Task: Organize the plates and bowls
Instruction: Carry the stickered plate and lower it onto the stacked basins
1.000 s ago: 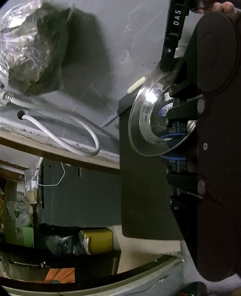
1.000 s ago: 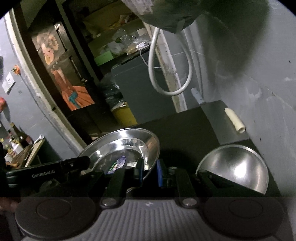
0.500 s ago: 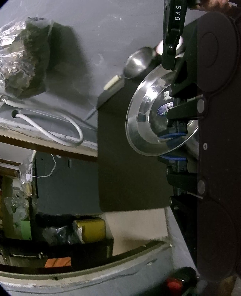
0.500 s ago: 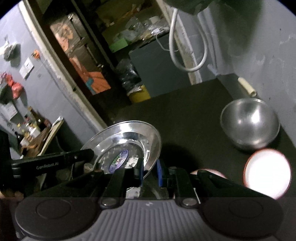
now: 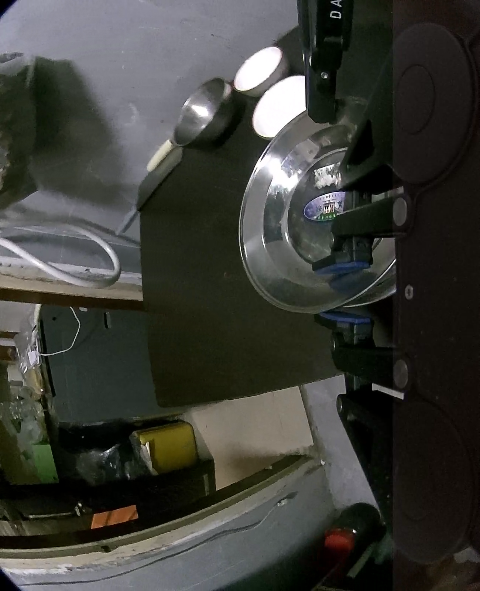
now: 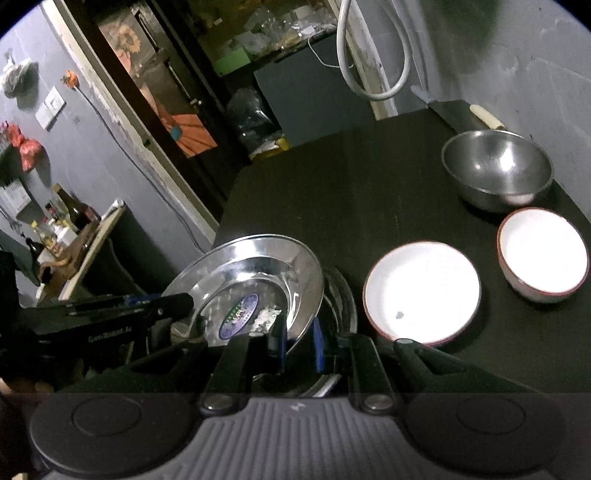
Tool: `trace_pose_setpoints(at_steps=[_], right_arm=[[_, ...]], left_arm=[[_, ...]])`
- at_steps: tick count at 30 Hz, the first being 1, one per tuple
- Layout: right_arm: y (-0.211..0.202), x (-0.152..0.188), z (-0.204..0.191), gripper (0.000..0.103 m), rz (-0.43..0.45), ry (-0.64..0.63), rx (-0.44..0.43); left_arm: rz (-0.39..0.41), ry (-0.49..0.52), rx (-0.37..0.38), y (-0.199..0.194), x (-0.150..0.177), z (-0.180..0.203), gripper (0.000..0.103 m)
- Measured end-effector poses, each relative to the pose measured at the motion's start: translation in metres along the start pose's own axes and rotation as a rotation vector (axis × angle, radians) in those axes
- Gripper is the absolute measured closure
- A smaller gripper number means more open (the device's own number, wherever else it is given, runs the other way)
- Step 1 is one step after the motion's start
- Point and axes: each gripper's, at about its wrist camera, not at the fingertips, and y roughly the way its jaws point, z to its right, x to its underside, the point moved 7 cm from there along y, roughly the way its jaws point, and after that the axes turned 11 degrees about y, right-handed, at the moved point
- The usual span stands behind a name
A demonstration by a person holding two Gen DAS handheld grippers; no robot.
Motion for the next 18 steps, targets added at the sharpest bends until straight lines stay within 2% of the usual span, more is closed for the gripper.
trace_pose_setpoints(at_steps=[10,18], right_arm=[[0.001,0.011,-0.005,0.086,-0.009,-0.035,0.048],[0.001,0.012,-0.005,0.086,-0.01,-0.056,0.075]], left_arm=[[-0.057,0.042,-0.03,0.006,0.007,0.006,0.076],[-0.066,0.072,-0.031,0.011,0.007,0.014,0.075]])
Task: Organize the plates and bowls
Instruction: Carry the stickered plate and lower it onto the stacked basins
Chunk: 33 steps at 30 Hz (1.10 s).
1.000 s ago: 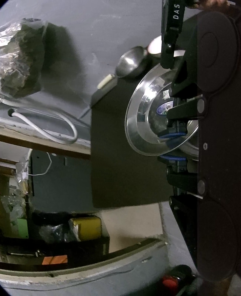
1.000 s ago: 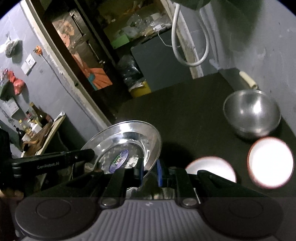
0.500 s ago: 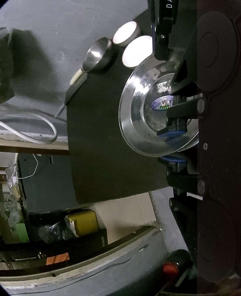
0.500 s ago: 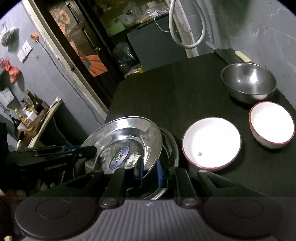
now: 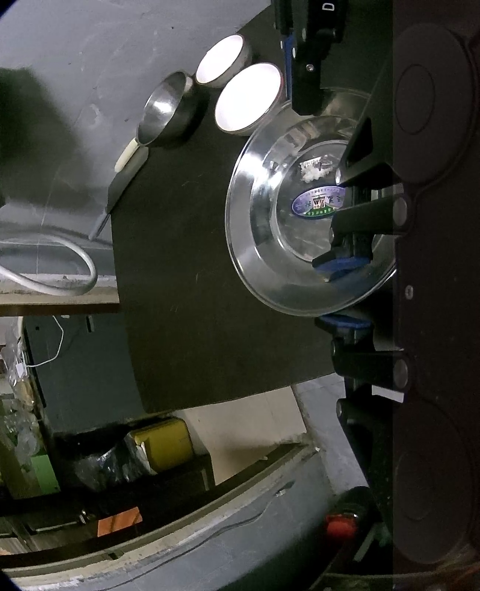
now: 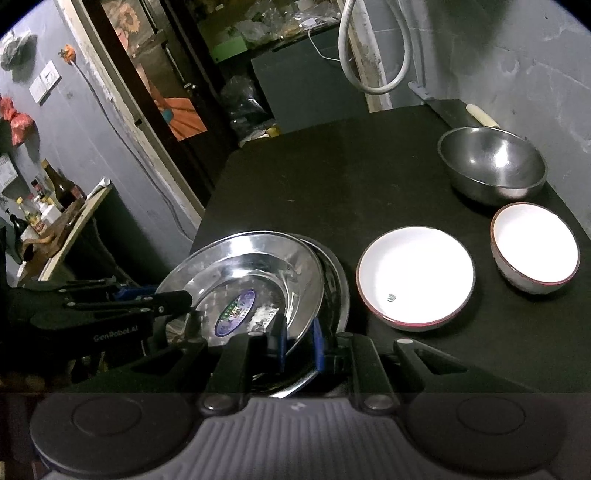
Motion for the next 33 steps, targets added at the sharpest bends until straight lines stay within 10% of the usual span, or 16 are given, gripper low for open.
trace_pose_setpoints(at_steps=[33], right_arm=[[0.008,0.003,-0.008,0.085,-0.021,-0.087,0.054]], left_arm=[[-0.074,0.086,-0.034,0.019,-0.004,0.019,0.065]])
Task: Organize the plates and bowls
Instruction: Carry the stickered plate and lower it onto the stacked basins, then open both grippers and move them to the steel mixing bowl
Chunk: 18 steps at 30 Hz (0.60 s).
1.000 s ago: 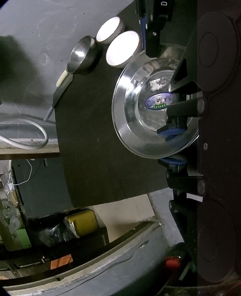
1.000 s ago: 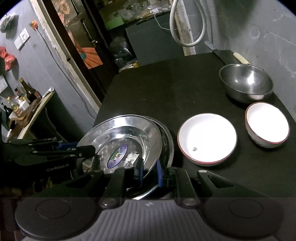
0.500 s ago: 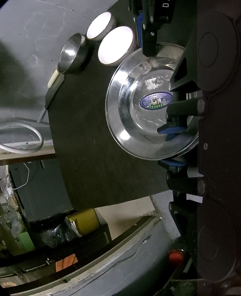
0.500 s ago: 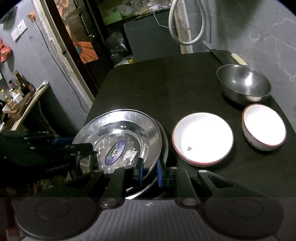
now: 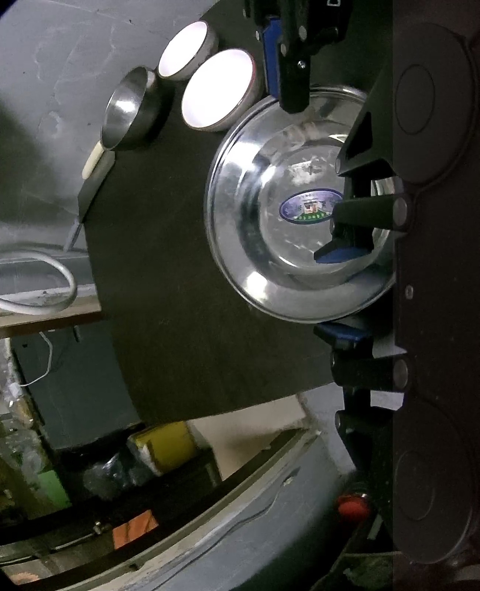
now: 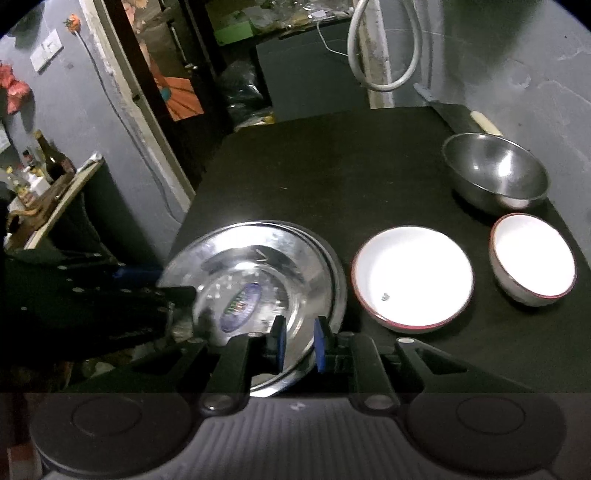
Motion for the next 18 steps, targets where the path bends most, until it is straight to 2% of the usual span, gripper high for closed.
trace_pose_setpoints(at_steps=[5,6,7,8,9,10,13,14,18], right_arm=[[0.0,0.0,-0.002,0.083,-0.002,-0.01,-0.004],[0.0,0.0,-0.002,0.081,0.001,-0.01,-0.003],[-0.001,0.0,-0.001,0.079,0.004,-0.009,-0.002],[-0.003,0.0,0.001,0.074,0.009,-0.004,-0.001],[-0.004,0.0,0.002,0.07,0.013,0.001,-0.001],[-0.007,0.0,0.004,0.061,0.02,0.008,-0.002],[-0.016,0.0,0.012,0.03,0.049,0.03,-0.003],[-0.021,-0.001,0.016,0.021,0.066,0.041,0.002],[-0.037,-0.006,0.033,0.007,0.132,0.07,0.039]], left_arm=[[-0.001,0.002,-0.002,0.0,0.0,0.002,0.063],[-0.001,-0.004,0.005,0.0,0.0,0.002,0.059],[-0.001,-0.011,0.008,-0.001,0.0,0.001,0.051],[0.002,-0.017,0.006,-0.003,0.0,-0.001,0.044],[0.008,-0.026,0.0,-0.005,-0.001,-0.002,0.031],[0.014,-0.036,-0.01,-0.007,-0.002,-0.004,0.021],[0.04,-0.056,-0.032,-0.012,-0.008,-0.008,0.005],[0.051,-0.058,-0.036,-0.013,-0.011,-0.008,0.002],[0.121,-0.055,-0.045,-0.013,-0.032,-0.003,0.001]])
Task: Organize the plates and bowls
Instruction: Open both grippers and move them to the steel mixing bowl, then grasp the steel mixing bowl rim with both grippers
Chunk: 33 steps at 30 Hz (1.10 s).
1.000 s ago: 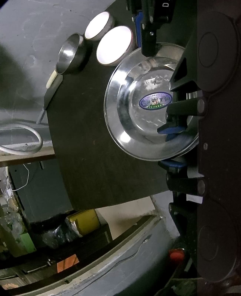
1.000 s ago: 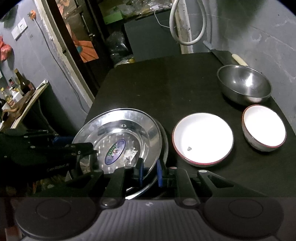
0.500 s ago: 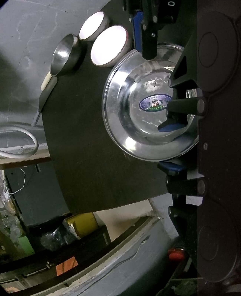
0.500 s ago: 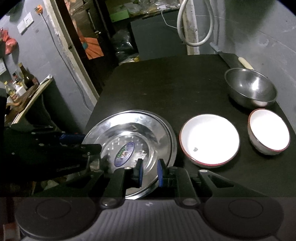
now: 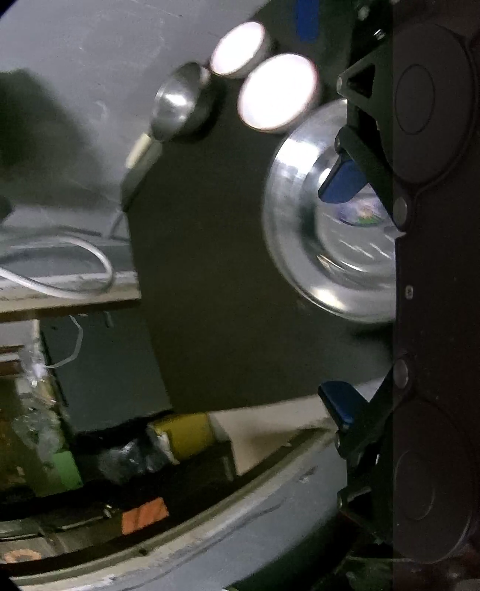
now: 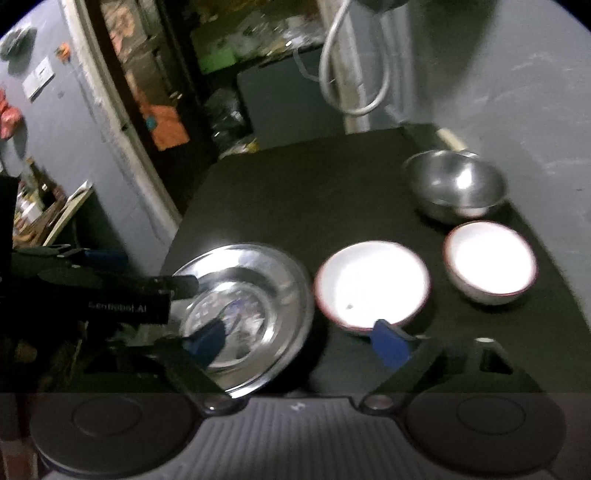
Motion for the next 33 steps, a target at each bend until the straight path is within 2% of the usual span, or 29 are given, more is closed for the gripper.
trace_pose_setpoints(at_steps=[4,8,13,18,23,26,29,33], right_arm=[[-0.012,-0.02,0.033,0.003,0.095,0.054,0.061],[-0.012,-0.046,0.072,0.003,0.154,0.146,0.101],[0.006,-0.078,0.109,0.003,0.181,0.2,0.167],[0.038,-0.099,0.131,0.017,0.172,0.191,0.2],[0.062,-0.108,0.143,0.034,0.134,0.19,0.224],[0.069,-0.112,0.147,0.04,0.129,0.184,0.213],[0.076,-0.115,0.149,0.045,0.121,0.181,0.201],[0.079,-0.117,0.148,0.054,0.111,0.179,0.183]], left_arm=[[0.074,0.012,0.041,0.013,-0.036,0.024,0.001],[0.133,0.017,0.084,0.031,-0.077,0.052,0.001],[0.15,-0.017,0.127,0.07,-0.127,0.085,0.001],[0.103,-0.059,0.146,0.111,-0.156,0.102,0.001],[0.066,-0.113,0.19,0.138,-0.168,0.111,0.003],[0.057,-0.106,0.202,0.147,-0.172,0.117,0.008],[0.049,-0.095,0.221,0.152,-0.173,0.124,0.018],[0.03,-0.096,0.252,0.156,-0.17,0.13,0.038]])
